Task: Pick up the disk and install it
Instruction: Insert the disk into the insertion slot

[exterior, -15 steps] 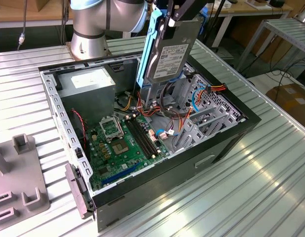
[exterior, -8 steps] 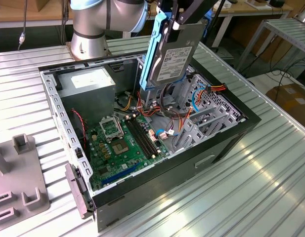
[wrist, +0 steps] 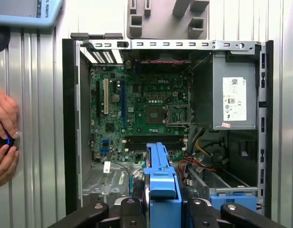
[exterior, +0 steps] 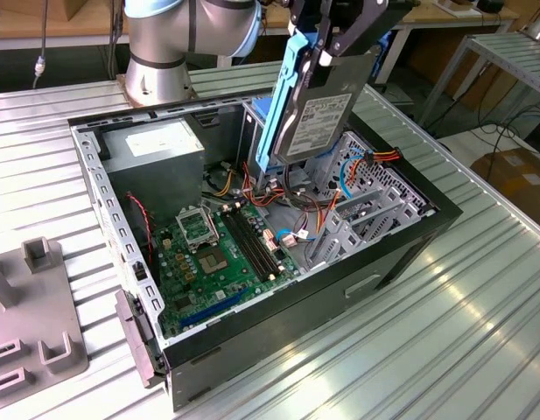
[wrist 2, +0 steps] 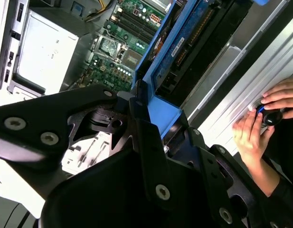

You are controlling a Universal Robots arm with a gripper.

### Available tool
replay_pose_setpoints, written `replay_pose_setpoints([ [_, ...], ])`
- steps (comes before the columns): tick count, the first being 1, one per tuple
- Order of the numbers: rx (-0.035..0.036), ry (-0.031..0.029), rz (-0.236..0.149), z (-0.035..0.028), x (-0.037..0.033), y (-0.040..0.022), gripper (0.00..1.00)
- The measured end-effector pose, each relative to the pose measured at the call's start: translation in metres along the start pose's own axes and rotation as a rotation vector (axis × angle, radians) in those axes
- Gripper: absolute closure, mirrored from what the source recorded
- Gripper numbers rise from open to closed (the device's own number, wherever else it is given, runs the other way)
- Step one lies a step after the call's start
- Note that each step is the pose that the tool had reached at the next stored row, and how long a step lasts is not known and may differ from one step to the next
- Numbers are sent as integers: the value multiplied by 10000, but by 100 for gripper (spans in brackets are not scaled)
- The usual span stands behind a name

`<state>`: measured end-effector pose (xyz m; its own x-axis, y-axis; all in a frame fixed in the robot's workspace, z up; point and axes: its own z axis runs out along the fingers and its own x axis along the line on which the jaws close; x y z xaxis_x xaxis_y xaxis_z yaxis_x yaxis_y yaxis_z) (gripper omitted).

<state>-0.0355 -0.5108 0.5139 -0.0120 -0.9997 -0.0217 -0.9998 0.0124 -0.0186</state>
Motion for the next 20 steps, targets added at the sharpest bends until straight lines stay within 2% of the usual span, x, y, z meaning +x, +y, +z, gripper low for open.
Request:
replay_pose_setpoints([
  [4, 0, 0, 0, 2, 113, -1, 63],
  [9, 0, -1, -2, 2, 132, -2, 63],
  [12, 0, 4, 0, 0, 257, -3, 63],
  [13, 0, 6, -1, -1, 339, -5, 63],
  [15, 0, 5, 0, 3, 377, -16, 63],
  [17, 0, 6, -1, 14, 382, -64, 63],
  [20, 0, 4, 0, 34, 384, -183, 63],
])
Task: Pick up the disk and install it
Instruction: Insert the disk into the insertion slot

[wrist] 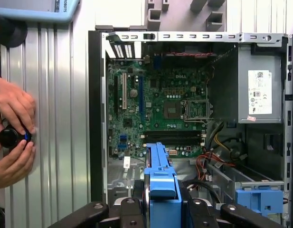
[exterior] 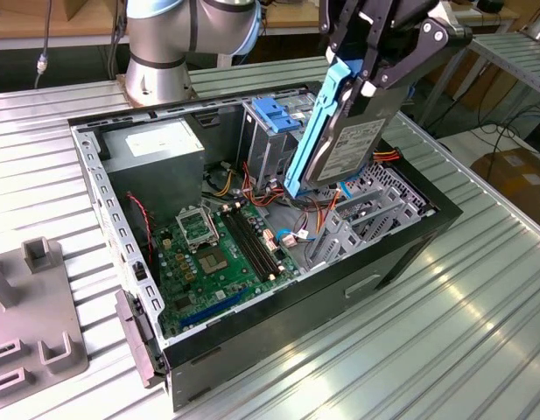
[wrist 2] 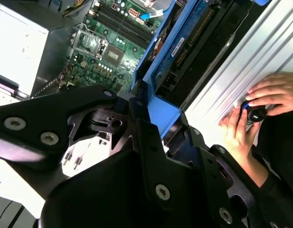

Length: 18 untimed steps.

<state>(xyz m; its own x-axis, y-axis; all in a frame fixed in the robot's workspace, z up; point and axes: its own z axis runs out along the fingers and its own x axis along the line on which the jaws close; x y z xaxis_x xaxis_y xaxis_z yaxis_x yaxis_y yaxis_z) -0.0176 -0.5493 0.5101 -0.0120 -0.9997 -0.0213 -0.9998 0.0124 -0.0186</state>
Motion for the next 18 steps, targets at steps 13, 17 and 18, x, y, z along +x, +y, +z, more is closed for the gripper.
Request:
replay_pose_setpoints([
  [13, -1, -3, -29, 30, 3, -162, 63],
  [17, -6, -9, -304, 48, 8, -177, 63],
  [18, -8, -9, -369, 57, 8, -192, 63],
])
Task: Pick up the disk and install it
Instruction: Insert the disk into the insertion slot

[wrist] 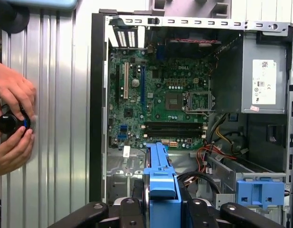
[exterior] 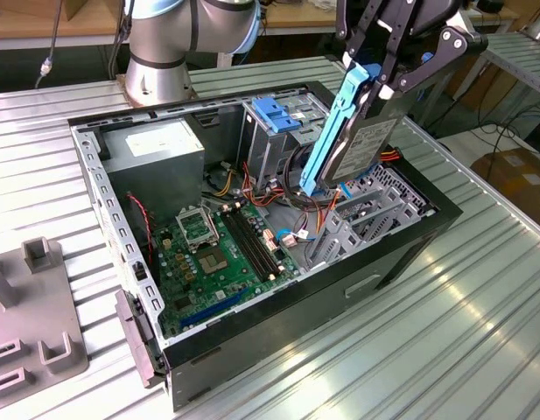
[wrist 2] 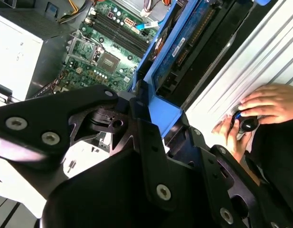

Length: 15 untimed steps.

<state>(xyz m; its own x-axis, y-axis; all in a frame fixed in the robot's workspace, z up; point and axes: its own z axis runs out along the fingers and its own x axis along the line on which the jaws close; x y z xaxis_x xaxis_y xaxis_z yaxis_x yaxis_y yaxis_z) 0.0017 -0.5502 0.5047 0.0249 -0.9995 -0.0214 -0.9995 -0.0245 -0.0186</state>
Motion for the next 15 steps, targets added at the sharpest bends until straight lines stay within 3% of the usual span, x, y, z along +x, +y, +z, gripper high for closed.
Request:
replay_pose_setpoints([
  [6, -1, 0, -9, 38, 81, -131, 63],
  [8, -1, 0, -11, 55, 123, -211, 63],
  [10, 0, -1, -3, 87, 153, -250, 63],
  [12, 2, 3, 134, 139, 159, -272, 63],
  [15, 3, 5, 176, 140, 160, -277, 63],
])
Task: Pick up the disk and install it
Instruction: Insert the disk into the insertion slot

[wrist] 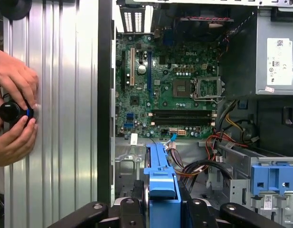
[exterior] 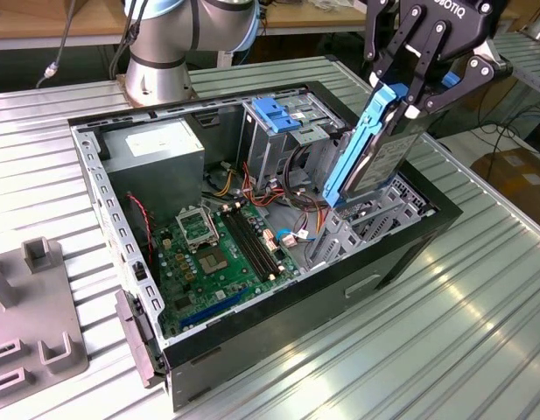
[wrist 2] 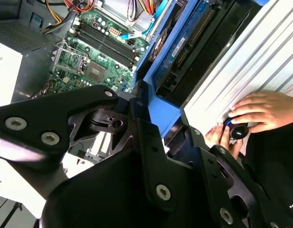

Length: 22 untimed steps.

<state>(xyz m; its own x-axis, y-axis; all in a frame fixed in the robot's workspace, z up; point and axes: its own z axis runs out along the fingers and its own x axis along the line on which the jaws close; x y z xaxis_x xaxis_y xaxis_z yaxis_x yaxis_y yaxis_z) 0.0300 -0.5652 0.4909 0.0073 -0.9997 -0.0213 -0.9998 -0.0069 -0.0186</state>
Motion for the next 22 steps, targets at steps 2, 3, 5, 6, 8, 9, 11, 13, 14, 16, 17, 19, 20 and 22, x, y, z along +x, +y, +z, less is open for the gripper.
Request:
replay_pose_setpoints([
  [2, 0, -1, -1, 1, 0, -6, 63],
  [3, 0, -1, -1, 0, 0, -6, 63],
  [5, 0, -1, -1, 1, 0, -6, 63],
  [6, 0, -1, -1, 1, 0, -7, 63],
  [8, 0, -1, -1, 1, 0, -7, 63],
  [9, 0, -1, -1, 1, 0, -7, 63],
  [11, 0, -1, 4, 1, 0, -7, 63],
  [13, 1, 0, 33, 2, 0, -12, 63],
  [14, 2, 0, 81, 5, 0, -15, 63],
  [16, 4, 2, 179, 7, 0, -18, 63],
  [17, 4, 3, 180, 8, 0, -17, 63],
  [19, 4, 2, 180, 9, 0, -17, 63],
  [20, 4, 2, 181, 10, 0, -19, 63],
  [22, 4, 2, 178, 32, 1, -82, 63],
])
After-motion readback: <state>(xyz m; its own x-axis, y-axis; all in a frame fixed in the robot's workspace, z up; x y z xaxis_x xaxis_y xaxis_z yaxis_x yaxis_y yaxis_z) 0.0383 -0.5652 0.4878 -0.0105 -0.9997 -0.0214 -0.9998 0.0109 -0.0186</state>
